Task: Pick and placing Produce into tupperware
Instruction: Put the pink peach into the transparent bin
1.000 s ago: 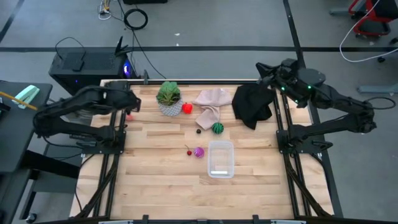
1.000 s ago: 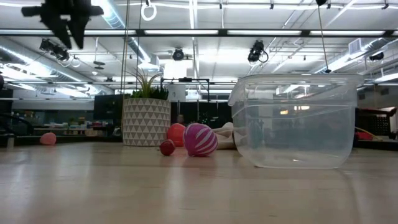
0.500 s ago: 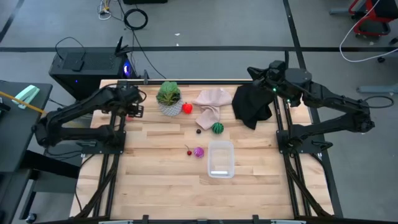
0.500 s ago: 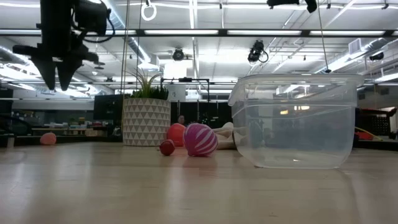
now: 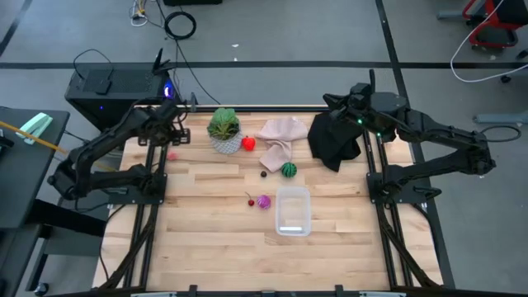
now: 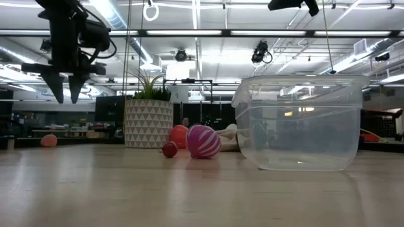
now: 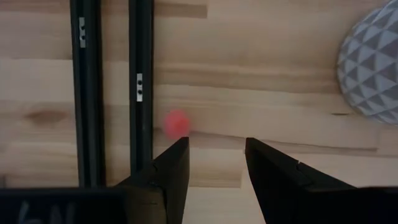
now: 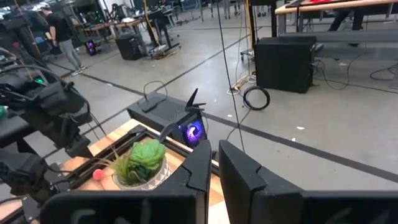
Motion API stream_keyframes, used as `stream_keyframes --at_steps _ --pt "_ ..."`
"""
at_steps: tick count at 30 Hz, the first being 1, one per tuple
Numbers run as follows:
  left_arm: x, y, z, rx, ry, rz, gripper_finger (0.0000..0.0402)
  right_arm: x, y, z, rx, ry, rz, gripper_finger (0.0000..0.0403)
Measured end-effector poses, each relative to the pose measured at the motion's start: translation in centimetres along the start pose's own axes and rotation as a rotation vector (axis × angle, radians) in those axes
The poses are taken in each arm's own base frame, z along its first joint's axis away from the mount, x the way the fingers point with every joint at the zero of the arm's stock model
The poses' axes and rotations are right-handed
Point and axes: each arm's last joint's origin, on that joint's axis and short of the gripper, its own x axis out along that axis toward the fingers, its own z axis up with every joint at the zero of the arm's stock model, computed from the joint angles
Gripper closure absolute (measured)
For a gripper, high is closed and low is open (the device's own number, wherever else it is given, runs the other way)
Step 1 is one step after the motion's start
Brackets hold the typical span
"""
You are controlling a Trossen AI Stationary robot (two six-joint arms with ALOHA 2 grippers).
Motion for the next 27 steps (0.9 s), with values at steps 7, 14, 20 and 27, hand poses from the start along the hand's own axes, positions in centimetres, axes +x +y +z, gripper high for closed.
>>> stream_keyframes --at_steps 7,14,20,27 --pt "2.3 -1.1 0.7 0.008 0.1 0.09 0.0236 0.0 -0.1 -0.2 -0.006 0.017 -0.007 0.0365" --pt "5.6 -1.8 0.7 0.117 0.233 0.222 0.0217 0.0 -0.1 -0.2 0.015 0.018 -0.007 0.0365" --pt "7.0 -1.9 -0.1 0.176 0.291 0.267 0.0202 0.0 -0.1 -0.4 0.027 0.034 -0.01 0.0365" --pt "7.3 -2.1 -0.1 0.09 0.2 0.311 0.0191 0.0 -0.1 -0.4 0.027 0.035 -0.01 0.0365"
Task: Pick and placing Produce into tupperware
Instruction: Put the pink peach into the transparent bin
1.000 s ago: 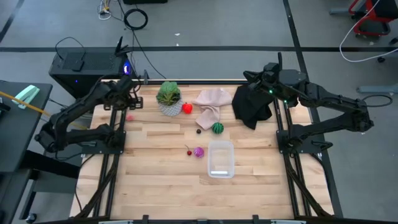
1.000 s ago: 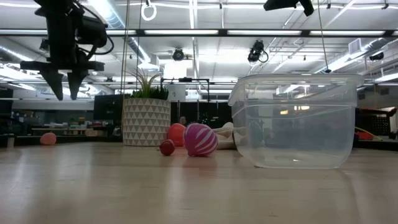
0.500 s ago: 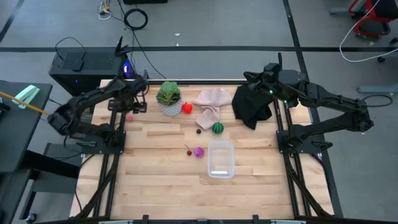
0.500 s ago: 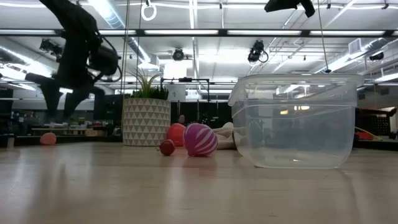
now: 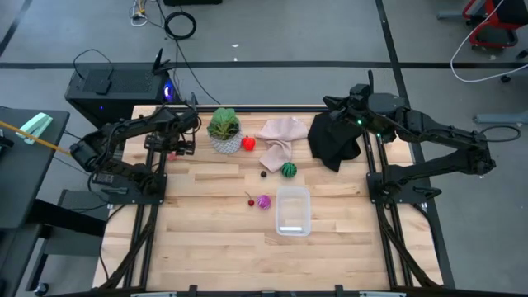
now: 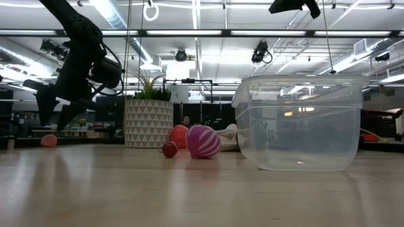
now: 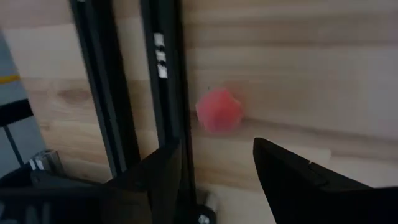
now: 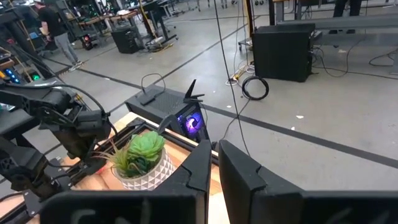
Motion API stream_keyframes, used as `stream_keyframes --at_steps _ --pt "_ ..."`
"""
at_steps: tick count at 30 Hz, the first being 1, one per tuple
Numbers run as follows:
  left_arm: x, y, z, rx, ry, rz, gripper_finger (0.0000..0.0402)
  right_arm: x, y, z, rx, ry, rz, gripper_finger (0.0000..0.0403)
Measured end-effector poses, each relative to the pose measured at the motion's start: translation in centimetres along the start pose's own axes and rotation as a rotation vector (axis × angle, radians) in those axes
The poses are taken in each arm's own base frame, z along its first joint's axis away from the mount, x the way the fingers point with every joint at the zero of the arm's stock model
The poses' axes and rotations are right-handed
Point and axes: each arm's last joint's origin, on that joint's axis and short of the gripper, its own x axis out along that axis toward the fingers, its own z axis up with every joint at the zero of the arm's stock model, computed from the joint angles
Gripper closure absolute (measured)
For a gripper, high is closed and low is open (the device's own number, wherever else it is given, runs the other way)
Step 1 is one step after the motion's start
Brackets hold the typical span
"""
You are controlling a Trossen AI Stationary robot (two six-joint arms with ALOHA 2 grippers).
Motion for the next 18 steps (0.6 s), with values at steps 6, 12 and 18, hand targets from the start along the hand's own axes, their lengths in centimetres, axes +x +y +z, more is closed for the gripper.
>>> stream_keyframes --at_steps 6,12,18 --pt "-0.03 -0.56 0.68 -0.09 -0.07 -0.056 0.0173 0.0 0.0 -0.01 0.001 0.001 0.0 0.0365" --pt "-0.04 -0.63 0.8 -0.074 -0.086 -0.058 0.0137 0.0 0.04 -0.08 0.023 0.014 0.018 0.0365" --pt "-0.04 -0.59 0.81 -0.051 -0.091 -0.05 0.009 0.0 0.04 -0.08 0.023 0.014 0.018 0.0365"
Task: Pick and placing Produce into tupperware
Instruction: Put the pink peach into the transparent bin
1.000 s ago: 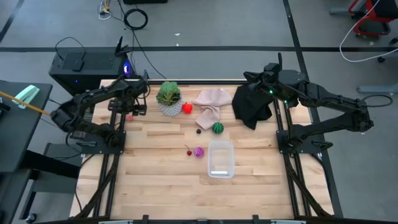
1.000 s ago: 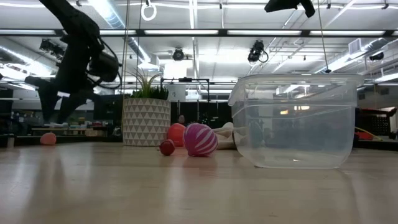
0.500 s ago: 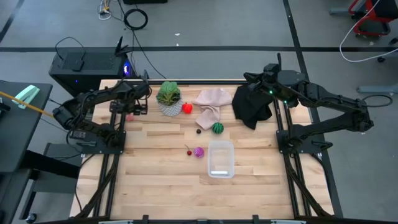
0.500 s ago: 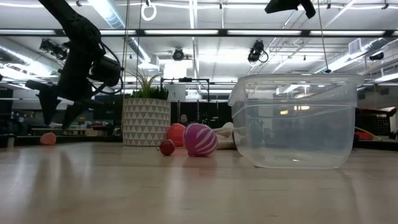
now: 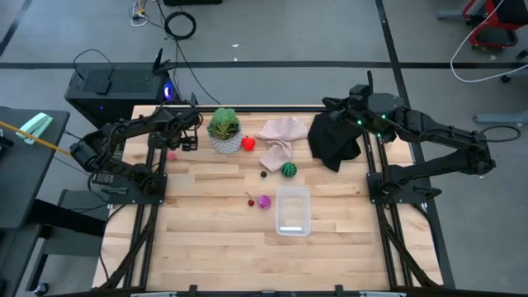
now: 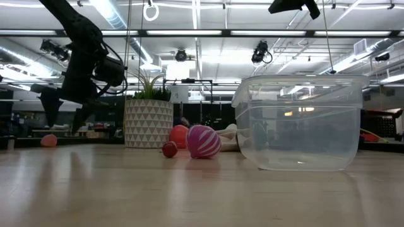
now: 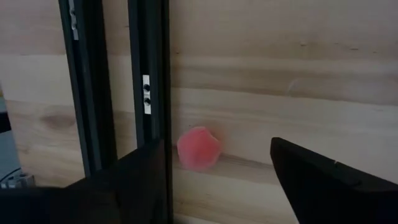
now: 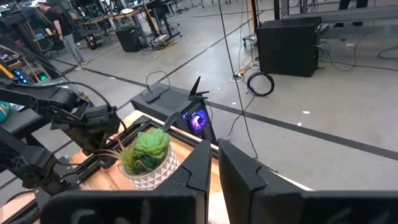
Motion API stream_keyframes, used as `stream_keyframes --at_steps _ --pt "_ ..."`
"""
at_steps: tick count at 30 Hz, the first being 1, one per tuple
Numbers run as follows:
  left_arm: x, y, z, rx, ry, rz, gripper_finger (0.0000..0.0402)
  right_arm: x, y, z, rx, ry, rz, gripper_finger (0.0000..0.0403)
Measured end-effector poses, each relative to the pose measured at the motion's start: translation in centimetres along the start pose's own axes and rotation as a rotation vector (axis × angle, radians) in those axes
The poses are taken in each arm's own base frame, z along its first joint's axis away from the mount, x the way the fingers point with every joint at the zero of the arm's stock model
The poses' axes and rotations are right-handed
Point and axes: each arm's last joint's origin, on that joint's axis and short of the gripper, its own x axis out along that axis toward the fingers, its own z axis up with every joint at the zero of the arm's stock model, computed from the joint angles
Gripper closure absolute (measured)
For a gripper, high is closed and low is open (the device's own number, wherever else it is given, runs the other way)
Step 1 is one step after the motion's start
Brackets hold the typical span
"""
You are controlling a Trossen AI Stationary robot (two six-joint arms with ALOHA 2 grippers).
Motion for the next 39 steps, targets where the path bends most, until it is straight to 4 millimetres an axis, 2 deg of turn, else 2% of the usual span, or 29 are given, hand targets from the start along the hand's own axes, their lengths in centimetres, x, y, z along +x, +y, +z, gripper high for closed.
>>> stream_keyframes --at_steps 6,13,16,39 --pt "0.3 0.2 -0.1 0.004 -0.004 0.022 0.0076 0.0 0.0 -0.1 -0.004 0.006 -0.003 0.0365" --pt "2.9 1.2 -2.4 -0.004 0.099 0.078 0.0091 0.0 -0.1 -0.2 -0.012 0.019 -0.009 0.0365" --pt "3.4 1.1 -2.8 -0.017 0.102 0.063 0.0091 0.0 -0.1 -0.2 -0.009 0.019 -0.009 0.0365" --pt "3.4 0.5 -2.5 0.039 0.029 0.029 0.0111 0.0 -0.1 -0.2 -0.001 0.019 -0.009 0.0365"
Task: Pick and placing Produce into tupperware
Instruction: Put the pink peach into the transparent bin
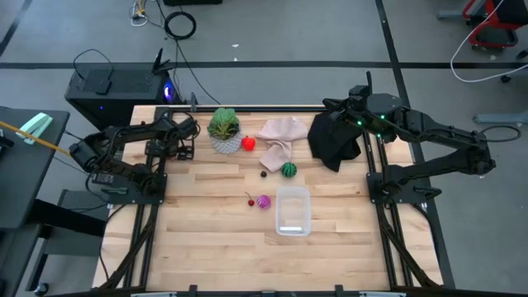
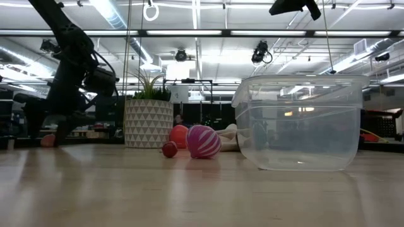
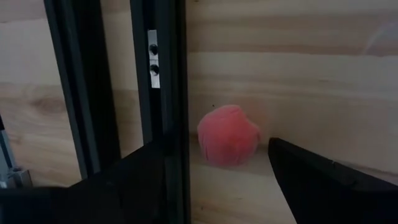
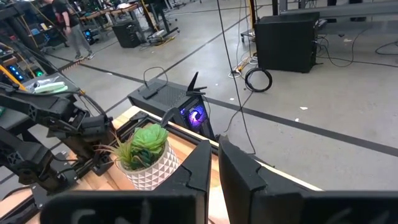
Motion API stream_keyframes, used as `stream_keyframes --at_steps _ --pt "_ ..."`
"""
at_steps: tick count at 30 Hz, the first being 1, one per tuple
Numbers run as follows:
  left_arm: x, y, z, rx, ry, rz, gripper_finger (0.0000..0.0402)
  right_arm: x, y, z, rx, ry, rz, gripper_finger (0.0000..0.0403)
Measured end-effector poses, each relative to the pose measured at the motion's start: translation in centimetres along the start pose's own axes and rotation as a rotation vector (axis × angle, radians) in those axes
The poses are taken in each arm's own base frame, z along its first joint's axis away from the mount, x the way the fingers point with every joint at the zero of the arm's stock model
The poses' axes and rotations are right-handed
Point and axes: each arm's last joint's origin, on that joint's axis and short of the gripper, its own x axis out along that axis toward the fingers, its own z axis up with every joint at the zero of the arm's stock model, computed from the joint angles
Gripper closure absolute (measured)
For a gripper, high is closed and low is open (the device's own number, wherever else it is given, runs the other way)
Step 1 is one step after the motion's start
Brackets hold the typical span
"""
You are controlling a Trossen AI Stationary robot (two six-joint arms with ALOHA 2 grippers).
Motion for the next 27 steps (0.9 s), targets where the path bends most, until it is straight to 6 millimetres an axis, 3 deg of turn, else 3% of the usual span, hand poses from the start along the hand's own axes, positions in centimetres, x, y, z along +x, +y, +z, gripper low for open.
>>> stream_keyframes --at_steps 15,27 --pt "-2.1 -0.5 0.7 -0.022 -0.145 -0.186 0.0111 0.0 0.0 0.0 0.0 0.0 -0.001 0.0365" --pt "-2.2 -0.8 0.0 0.087 -0.068 -0.222 0.0111 0.0 -0.1 -0.2 -0.009 0.015 -0.008 0.0365"
